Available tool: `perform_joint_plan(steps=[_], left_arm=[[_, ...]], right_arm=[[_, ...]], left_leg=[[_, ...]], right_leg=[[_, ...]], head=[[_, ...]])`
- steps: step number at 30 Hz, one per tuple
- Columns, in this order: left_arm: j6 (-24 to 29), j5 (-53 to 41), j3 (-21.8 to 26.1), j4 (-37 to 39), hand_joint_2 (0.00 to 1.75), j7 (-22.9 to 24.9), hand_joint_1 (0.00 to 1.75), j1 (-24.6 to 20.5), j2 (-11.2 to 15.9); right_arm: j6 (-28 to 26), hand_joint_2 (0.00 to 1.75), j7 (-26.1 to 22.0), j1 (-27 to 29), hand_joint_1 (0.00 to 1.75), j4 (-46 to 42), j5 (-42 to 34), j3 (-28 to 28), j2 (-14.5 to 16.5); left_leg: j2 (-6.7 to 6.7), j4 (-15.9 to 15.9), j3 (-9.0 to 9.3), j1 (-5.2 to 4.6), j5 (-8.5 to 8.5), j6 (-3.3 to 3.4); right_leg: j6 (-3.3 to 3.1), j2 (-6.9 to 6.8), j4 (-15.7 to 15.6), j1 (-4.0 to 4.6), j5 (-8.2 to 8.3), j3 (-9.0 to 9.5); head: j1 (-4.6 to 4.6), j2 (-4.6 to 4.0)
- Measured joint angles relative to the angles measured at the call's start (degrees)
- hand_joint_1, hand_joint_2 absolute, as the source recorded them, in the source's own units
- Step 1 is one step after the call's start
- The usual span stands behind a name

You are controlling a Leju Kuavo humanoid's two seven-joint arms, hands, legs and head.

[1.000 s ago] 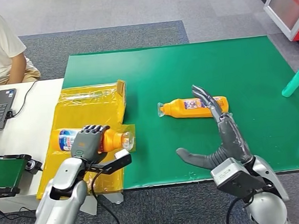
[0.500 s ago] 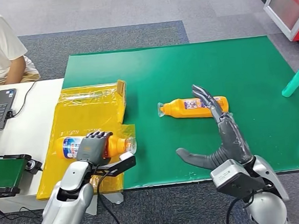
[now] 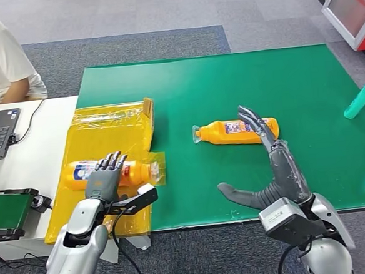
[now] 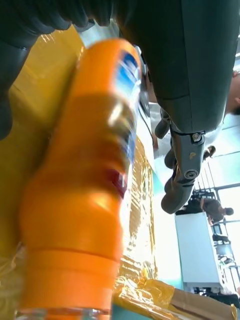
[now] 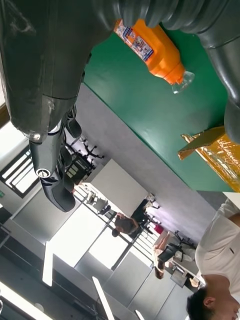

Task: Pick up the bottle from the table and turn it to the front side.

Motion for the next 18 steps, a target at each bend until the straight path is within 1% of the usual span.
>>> perform_joint_plan(steps=[4, 8, 13, 18], left_arm=[[0.1, 0.0, 0.2, 0.0, 1.75, -0.2, 0.0, 0.0, 0.0], [0.7, 0.0, 0.5, 0.0, 1.75, -1.5, 0.0, 0.0, -0.2], [1.4, 0.1, 0.6, -1.0, 1.75, -3.4, 0.0, 0.0, -1.3], [1.6, 0.2, 0.6, -2.6, 1.75, -4.0, 0.0, 0.0, -2.2]], right_arm=[[0.0, 1.75, -0.1, 0.0, 0.0, 0.0, 0.0, 0.0, 0.0], [0.2, 1.75, -0.3, 0.0, 0.0, 0.0, 0.2, -0.1, 0.0], [0.2, 1.75, -0.5, 0.0, 0.0, 0.0, 0.3, -0.3, 0.0], [0.4, 1.75, -0.5, 0.0, 0.0, 0.0, 0.3, -0.5, 0.0]], left_leg=[[0.0, 0.0, 0.0, 0.0, 0.0, 0.0], [0.0, 0.0, 0.0, 0.0, 0.0, 0.0], [0.0, 0.0, 0.0, 0.0, 0.0, 0.0], [0.0, 0.0, 0.01, 0.0, 0.0, 0.0]], right_leg=[[0.0, 0.0, 0.0, 0.01, 0.0, -0.01], [0.0, 0.0, 0.0, 0.01, 0.0, -0.01], [0.0, 0.0, 0.0, 0.0, 0.0, 0.0], [0.0, 0.0, 0.0, 0.0, 0.0, 0.0]], head=[[0.01, -0.01], [0.01, 0.0], [0.01, -0.01], [0.01, 0.0]])
